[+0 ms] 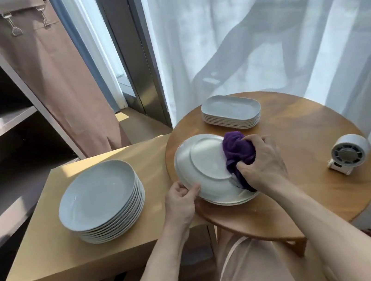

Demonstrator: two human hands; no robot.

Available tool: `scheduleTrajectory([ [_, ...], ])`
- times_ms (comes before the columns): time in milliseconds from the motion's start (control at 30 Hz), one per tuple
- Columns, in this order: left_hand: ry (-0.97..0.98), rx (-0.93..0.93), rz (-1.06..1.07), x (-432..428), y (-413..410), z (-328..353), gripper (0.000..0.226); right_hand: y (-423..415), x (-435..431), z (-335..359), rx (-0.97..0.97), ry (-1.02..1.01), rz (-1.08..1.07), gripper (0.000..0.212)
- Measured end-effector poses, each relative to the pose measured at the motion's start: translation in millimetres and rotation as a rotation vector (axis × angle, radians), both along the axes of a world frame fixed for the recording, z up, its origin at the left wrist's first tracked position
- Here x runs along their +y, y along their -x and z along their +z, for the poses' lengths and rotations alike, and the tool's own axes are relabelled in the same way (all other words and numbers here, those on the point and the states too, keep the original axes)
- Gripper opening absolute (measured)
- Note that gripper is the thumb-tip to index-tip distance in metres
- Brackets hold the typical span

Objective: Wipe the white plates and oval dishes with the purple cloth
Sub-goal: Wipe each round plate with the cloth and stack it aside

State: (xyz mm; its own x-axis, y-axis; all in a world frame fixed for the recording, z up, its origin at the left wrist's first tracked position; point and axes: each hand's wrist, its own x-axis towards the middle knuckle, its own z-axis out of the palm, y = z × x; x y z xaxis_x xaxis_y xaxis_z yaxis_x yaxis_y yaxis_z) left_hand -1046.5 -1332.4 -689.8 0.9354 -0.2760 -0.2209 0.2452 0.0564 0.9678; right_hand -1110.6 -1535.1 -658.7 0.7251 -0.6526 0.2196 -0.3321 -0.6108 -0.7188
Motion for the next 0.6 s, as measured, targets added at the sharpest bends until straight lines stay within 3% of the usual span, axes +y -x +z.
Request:
scheduleTrajectory([
  [133, -0.028, 0.062, 0.007, 1, -2, 6, 0.009, 4, -12, 0, -0.010, -0.076, -0.085, 0.055],
  [300, -0.036, 0.121, -0.002, 1, -5, 13, 0.014, 7, -3, 8, -0.056, -0.025, -0.003, 0.058],
  [500, 0.098, 0.038, -0.034, 1, -6, 40, 0.017, 6, 11, 15, -0.150, 0.017, 0.077, 0.058],
  [600, 0.052, -0.085, -0.062, 5, -9, 63, 0.018, 6, 14, 15, -0.156, 0.014, 0.097, 0.058],
])
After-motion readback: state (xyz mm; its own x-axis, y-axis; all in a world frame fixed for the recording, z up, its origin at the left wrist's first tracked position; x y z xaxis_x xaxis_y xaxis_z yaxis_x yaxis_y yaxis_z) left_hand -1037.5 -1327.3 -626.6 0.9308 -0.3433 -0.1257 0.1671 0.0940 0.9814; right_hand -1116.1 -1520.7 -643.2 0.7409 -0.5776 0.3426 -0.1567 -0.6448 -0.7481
